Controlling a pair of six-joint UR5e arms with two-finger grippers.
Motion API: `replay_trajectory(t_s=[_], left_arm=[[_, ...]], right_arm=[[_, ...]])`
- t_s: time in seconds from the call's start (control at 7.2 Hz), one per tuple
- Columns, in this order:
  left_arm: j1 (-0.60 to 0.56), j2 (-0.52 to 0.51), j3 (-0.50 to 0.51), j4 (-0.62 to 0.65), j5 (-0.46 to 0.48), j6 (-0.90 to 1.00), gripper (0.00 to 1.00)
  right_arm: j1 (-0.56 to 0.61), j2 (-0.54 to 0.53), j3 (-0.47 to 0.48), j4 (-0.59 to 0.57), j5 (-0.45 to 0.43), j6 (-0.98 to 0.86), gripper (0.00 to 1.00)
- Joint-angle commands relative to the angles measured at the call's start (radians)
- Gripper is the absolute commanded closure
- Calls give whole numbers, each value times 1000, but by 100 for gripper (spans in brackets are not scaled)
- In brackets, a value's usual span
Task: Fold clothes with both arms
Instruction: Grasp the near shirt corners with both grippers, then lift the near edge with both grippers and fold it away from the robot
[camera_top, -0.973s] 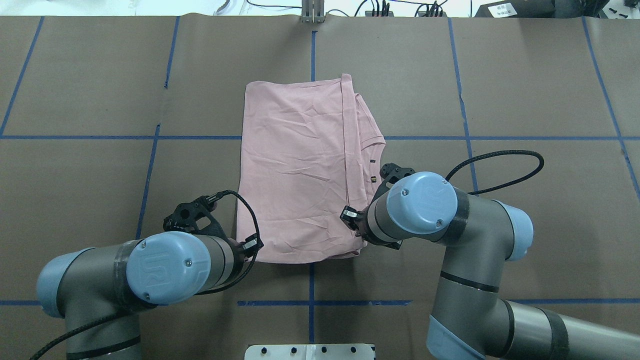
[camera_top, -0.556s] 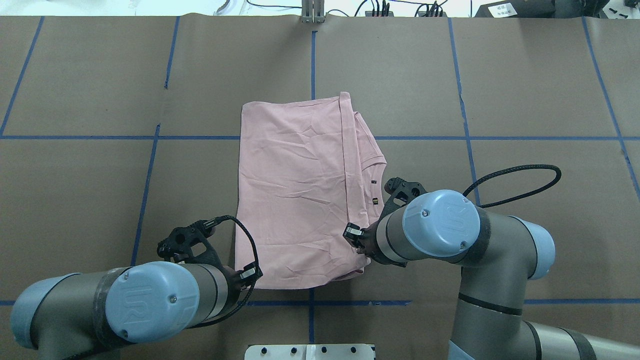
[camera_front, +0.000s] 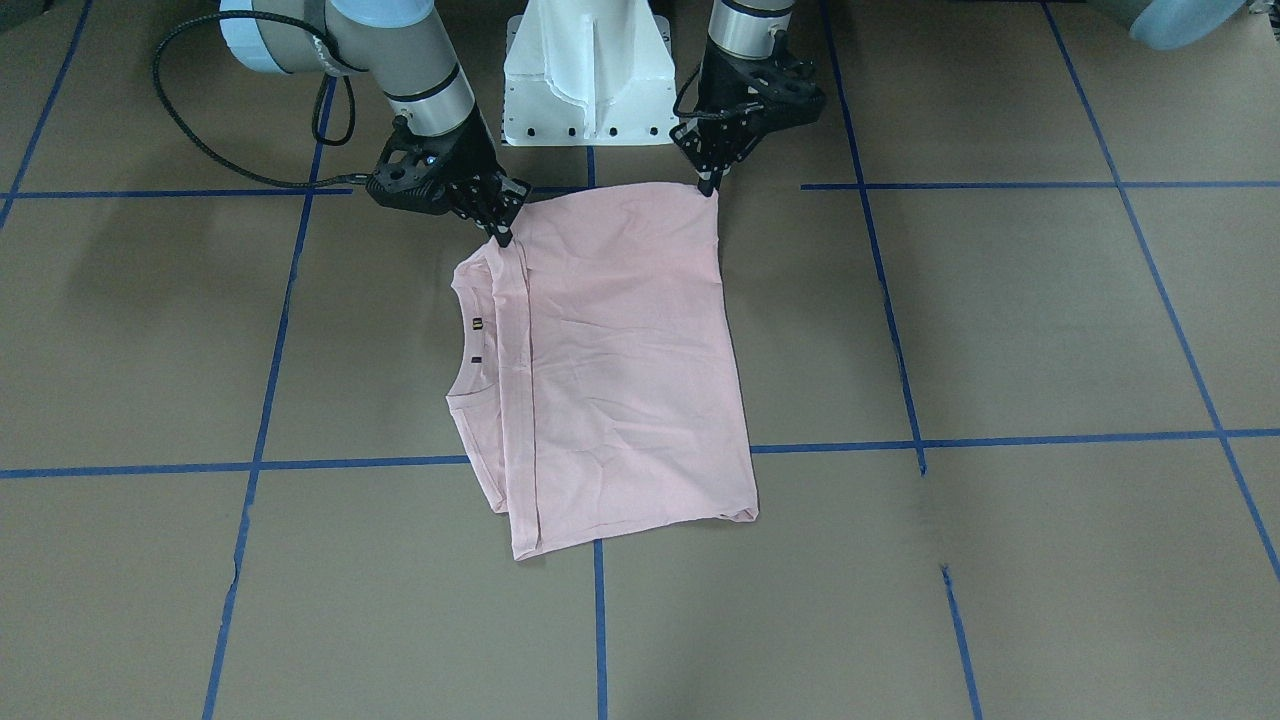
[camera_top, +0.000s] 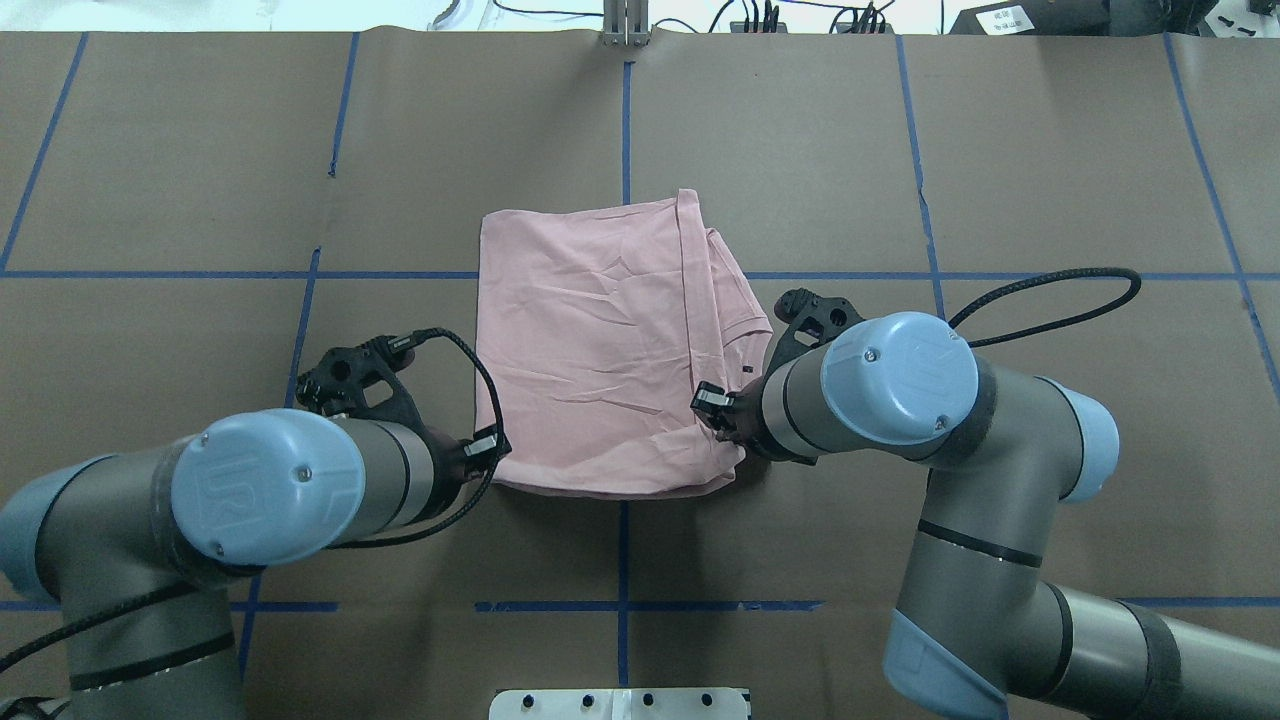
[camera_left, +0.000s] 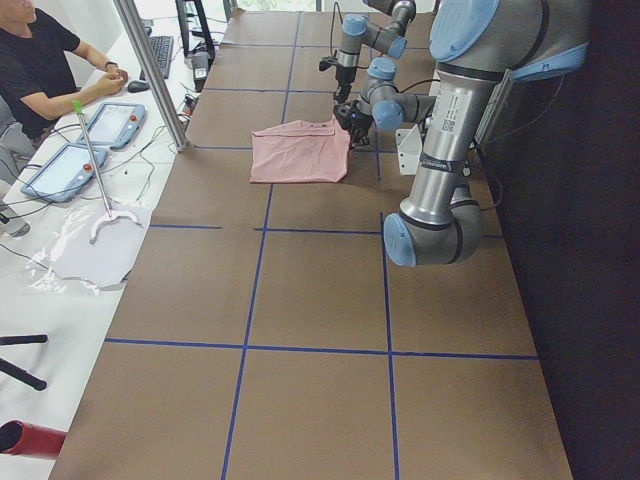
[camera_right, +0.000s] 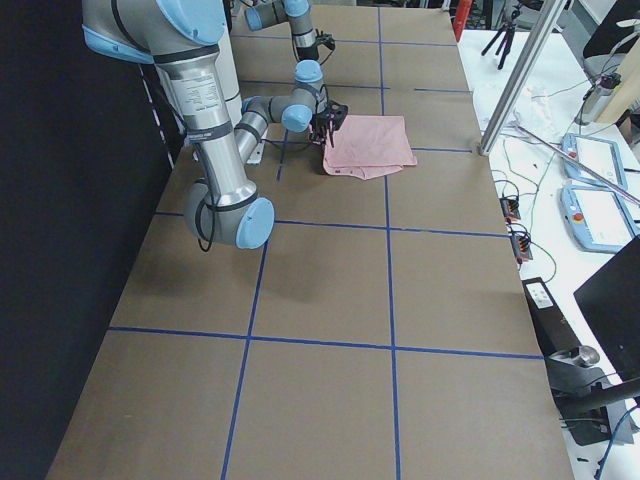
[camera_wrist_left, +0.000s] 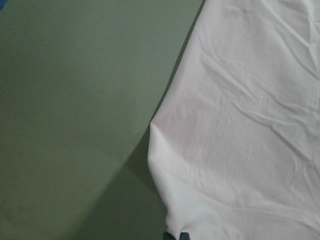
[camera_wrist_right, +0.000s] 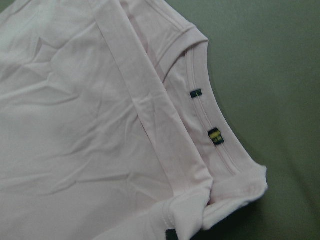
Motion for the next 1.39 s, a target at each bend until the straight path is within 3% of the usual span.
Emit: replay_trajectory(t_s=[0.0,0.56,0.69,0.83,0.97,1.11,1.25], left_arm=[[-54,-2,134,-173,3,47,100],[-112,-6,176,-207,6,46,100],[-178,-63,291,-275,6,47,100],[-248,-153,473,-374,6,55,100],[-323,-213,625,-468,2,140,92],[-382,-230,692,-522,0,215,1],[-422,-237,706,-527,-1,281,0]], right_arm=[[65,43,-122,83,1,-4,100],[106,90,-187,85,1,-9,100],[155,185,-322,92,4,-33,100],[218,335,-548,136,22,-50,100],[281,441,-778,258,64,-105,93],[325,482,-884,319,66,-127,30],[354,525,-950,319,64,-171,0]])
